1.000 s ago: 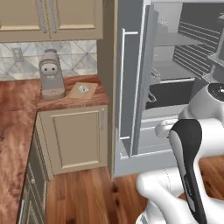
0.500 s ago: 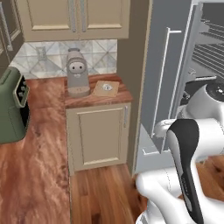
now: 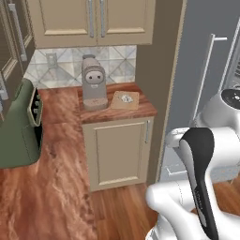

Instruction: Retrieve a lemon from the fridge and place it on the cutting board with the fish.

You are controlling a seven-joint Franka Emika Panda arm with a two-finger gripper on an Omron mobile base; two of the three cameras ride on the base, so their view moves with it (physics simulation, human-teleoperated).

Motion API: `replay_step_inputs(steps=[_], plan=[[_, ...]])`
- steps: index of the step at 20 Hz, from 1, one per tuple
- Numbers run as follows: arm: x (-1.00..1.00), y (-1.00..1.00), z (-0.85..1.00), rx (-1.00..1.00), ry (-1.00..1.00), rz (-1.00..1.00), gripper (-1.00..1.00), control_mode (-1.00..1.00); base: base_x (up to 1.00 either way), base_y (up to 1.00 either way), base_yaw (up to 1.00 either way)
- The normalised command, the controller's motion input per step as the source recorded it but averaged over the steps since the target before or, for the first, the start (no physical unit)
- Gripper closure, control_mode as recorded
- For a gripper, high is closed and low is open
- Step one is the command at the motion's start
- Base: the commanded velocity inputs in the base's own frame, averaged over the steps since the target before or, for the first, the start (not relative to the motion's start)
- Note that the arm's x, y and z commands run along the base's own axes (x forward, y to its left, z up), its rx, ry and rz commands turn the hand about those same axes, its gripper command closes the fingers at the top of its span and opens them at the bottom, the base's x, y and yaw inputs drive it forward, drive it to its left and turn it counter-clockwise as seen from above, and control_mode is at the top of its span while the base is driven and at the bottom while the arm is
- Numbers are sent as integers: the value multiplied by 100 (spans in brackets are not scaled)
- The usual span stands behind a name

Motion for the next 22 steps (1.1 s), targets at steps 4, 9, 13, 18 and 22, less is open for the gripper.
replay_step_inputs(steps=[4,9,13,18,22], plan=[[0,0,0,0,0,0,100,100,67,33,0],[0,0,0,0,0,0,100,100,59,3,-13],[0,0,0,0,0,0,100,100,57,13,-19],[0,0,0,0,0,0,100,100,47,24,-20],[0,0,0,0,0,0,100,100,42,39,-16]])
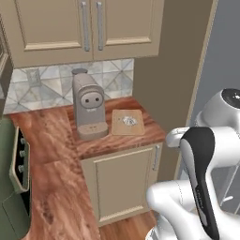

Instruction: Retrieve a lemon from the fridge and place it on the cutting board with the fish.

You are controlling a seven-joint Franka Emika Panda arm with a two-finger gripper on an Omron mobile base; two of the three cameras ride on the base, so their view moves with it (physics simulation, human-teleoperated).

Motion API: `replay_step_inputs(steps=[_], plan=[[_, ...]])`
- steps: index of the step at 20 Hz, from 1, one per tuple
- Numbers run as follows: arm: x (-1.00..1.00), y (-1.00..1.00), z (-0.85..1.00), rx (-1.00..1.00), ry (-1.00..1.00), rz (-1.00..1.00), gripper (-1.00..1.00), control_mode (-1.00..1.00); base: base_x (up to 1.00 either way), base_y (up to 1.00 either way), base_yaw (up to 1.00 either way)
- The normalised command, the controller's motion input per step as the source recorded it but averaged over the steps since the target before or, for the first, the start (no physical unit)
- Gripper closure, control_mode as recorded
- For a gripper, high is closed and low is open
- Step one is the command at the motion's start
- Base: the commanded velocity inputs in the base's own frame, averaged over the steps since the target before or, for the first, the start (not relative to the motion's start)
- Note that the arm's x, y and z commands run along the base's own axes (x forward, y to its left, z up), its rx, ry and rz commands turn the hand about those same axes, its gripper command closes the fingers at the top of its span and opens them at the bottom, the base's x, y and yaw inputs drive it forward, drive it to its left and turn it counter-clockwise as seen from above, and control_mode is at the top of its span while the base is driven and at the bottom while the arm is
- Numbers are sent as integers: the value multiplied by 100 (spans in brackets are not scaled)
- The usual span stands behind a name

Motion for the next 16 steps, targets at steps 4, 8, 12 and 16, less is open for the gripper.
replay_step_inputs(steps=[4,8,12,16], plan=[[0,0,0,0,0,0,100,100,45,52,-12],[0,0,0,0,0,0,100,100,67,45,-3],[0,0,0,0,0,0,100,100,62,23,0],[0,0,0,0,0,0,100,100,51,0,0]])
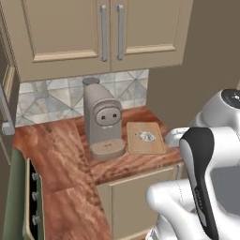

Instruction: Retrieve a lemon from the fridge and place it on the cutting board with the fish.

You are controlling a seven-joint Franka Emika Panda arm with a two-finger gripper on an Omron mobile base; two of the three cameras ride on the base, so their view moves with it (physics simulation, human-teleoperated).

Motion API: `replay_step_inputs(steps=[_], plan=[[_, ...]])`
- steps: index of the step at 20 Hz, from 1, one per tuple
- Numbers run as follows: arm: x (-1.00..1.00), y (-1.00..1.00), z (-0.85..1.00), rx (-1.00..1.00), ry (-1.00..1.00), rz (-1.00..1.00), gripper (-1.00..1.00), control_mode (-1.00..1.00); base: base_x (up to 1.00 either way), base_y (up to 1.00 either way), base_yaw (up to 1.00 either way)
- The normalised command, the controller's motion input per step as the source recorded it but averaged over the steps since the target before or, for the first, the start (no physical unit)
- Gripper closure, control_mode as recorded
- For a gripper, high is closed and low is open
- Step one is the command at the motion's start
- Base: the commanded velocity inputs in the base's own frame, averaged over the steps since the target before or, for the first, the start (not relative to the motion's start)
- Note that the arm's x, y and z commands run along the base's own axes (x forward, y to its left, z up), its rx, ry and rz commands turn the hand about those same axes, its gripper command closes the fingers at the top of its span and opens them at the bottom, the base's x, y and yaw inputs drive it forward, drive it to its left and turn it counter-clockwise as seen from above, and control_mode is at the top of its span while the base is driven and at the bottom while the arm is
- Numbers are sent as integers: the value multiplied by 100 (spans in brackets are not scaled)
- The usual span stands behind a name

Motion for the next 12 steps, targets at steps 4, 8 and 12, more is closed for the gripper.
replay_step_inputs(steps=[4,8,12], plan=[[0,0,0,0,0,0,100,100,57,0,0],[0,0,0,0,0,0,100,100,51,0,0],[0,0,0,0,0,0,100,100,40,0,0]])
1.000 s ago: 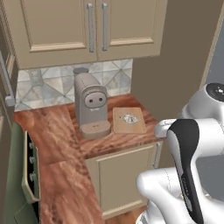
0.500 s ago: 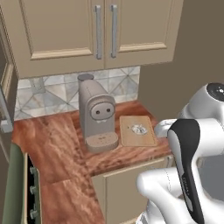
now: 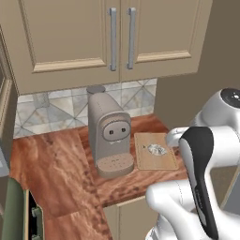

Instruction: Retrieve a lemon from the fridge and place it on the cutting board with the fish.

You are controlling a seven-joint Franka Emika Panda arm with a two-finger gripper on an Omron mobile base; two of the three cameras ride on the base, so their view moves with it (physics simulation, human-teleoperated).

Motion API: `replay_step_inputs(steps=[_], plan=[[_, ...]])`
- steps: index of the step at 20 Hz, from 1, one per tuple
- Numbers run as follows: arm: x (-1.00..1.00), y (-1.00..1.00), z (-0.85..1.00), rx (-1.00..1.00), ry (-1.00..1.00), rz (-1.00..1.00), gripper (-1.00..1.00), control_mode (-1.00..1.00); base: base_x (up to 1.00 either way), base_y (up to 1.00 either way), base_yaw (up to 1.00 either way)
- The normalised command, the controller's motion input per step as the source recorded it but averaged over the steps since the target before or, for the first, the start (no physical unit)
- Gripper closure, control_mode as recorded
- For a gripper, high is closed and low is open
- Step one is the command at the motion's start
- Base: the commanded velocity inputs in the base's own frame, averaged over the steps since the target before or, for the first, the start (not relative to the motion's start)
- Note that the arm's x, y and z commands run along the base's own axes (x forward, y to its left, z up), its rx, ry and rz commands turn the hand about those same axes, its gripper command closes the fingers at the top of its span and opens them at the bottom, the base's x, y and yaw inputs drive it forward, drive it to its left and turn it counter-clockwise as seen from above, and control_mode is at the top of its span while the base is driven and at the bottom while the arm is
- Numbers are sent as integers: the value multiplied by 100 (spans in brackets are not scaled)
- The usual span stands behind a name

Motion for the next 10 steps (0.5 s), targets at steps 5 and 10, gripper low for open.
replay_step_inputs(steps=[5,10], plan=[[33,0,0,0,0,0,100,-100,0,0,0],[38,0,-9,-1,0,0,100,-100,0,0,0]])
